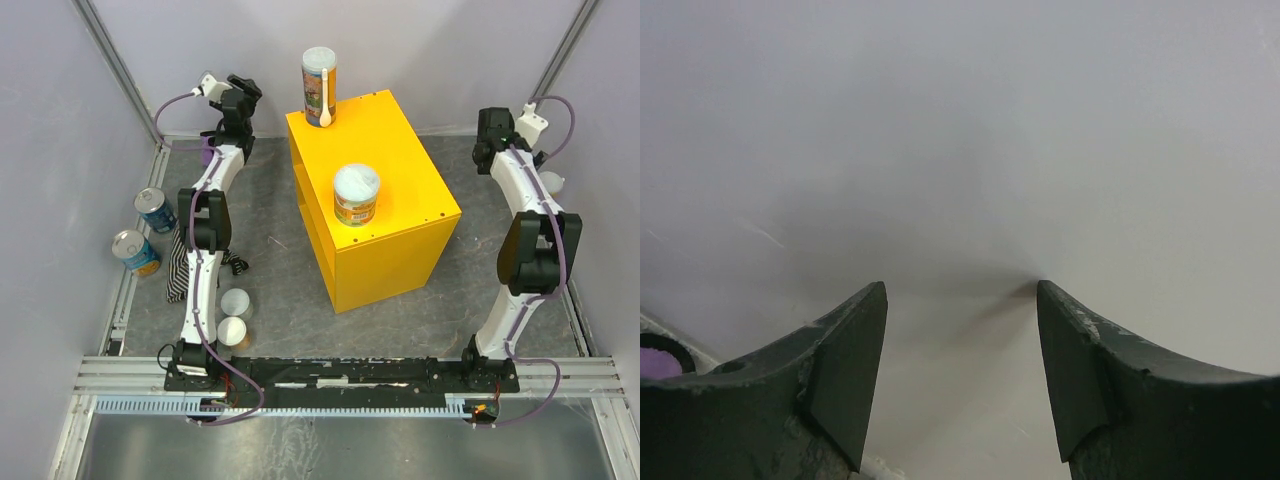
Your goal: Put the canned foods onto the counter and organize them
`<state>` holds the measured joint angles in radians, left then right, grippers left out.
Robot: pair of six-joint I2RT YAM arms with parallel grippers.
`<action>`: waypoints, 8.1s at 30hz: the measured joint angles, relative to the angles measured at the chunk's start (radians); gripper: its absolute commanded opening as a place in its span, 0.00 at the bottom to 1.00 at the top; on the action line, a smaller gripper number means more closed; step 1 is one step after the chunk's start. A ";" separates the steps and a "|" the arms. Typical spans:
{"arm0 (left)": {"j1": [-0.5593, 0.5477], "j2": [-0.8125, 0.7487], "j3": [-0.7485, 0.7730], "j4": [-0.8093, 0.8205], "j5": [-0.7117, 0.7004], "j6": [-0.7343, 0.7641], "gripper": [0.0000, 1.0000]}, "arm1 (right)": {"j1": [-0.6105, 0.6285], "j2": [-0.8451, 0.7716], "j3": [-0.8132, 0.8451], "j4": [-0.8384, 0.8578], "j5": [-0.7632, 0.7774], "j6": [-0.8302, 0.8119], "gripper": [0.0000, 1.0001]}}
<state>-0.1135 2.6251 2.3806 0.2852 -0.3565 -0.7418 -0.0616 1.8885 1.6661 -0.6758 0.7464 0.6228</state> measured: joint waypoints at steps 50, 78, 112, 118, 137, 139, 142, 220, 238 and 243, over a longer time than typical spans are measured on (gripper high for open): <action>-0.052 -0.057 -0.188 0.138 0.000 0.051 0.68 | -0.062 -0.115 -0.324 0.647 0.024 -0.617 0.01; -0.050 -0.062 -0.127 0.113 -0.009 0.055 0.68 | -0.341 -0.171 -0.306 0.567 -0.219 -0.716 0.01; -0.050 -0.062 -0.161 0.109 -0.030 0.056 0.68 | -0.209 -0.212 -0.235 0.352 -0.157 -0.575 0.99; -0.050 -0.063 -0.163 0.110 -0.032 0.056 0.68 | -0.178 -0.206 -0.230 0.346 -0.141 -0.452 0.99; -0.047 -0.062 -0.159 0.109 -0.028 0.086 0.69 | -0.071 0.038 -0.094 0.294 0.177 -0.087 0.99; -0.045 -0.062 -0.150 0.106 -0.026 0.087 0.69 | -0.057 0.069 -0.051 0.281 0.223 -0.056 1.00; -0.045 -0.058 -0.128 0.108 -0.025 0.087 0.69 | -0.040 0.113 -0.017 0.275 0.290 -0.016 0.99; -0.015 0.036 -0.051 0.144 0.098 0.087 0.70 | -0.043 0.546 0.280 0.293 0.776 0.037 0.99; -0.014 0.046 -0.051 0.171 0.105 0.086 0.70 | -0.011 0.520 0.249 0.337 0.779 0.035 1.00; -0.013 0.047 -0.051 0.177 0.108 0.086 0.70 | 0.000 0.483 0.249 0.307 0.782 0.068 0.99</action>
<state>-0.1261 2.6724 2.3291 0.4618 -0.2485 -0.6556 -0.0616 2.3714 1.9152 -0.3683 1.5284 0.6903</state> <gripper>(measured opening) 0.698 0.997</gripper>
